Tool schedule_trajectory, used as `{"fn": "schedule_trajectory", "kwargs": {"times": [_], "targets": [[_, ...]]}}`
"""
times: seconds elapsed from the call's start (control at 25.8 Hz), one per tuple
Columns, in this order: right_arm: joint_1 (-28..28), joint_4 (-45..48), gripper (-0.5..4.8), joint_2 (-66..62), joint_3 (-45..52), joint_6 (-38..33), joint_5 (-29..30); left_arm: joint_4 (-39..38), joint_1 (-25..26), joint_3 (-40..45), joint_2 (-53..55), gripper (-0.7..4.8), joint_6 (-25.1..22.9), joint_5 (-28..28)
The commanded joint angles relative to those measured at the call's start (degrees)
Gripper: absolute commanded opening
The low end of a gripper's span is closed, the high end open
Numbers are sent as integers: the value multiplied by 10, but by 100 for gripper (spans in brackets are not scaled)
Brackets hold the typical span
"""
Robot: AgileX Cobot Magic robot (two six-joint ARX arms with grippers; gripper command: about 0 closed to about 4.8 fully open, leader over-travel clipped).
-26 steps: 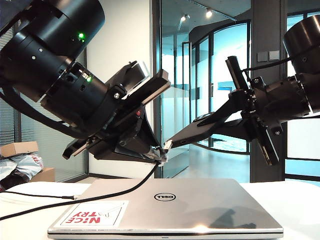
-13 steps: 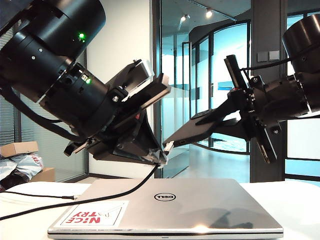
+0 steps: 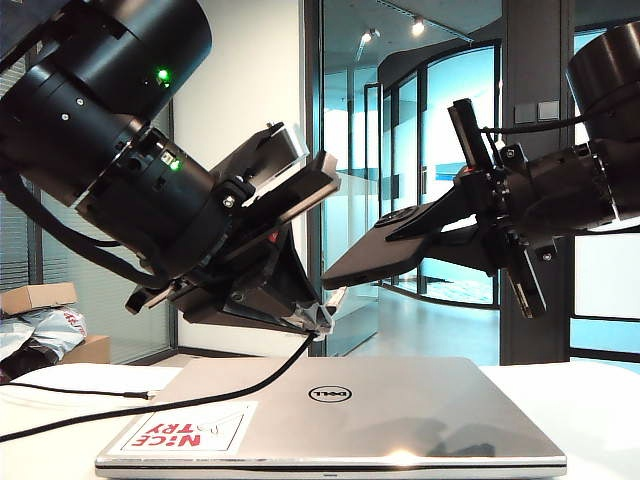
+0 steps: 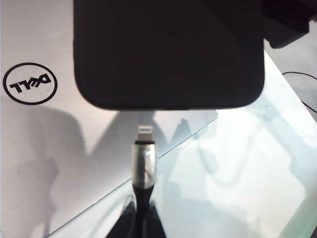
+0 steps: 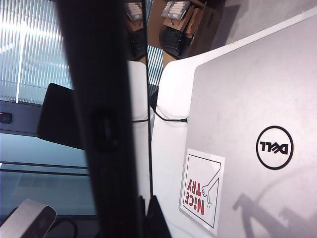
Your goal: Pick up the charging cable and the phone, plug the charging cable into the charging port on the phone, and finally place them back on the table.
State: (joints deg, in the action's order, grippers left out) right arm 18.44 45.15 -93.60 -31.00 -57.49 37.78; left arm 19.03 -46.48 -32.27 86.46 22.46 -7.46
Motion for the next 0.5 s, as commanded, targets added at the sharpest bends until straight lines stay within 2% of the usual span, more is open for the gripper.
{"fn": "schedule_trajectory", "kwargs": {"times": [0.04,0.5], "targets": [[1,27,-6,4,-4,6,9,3,-2,-2,-2,-7,-26,-1],[17,27,-6,2,-4,10,9,3,-4,-2,-2,-7,-28,-1]]}}
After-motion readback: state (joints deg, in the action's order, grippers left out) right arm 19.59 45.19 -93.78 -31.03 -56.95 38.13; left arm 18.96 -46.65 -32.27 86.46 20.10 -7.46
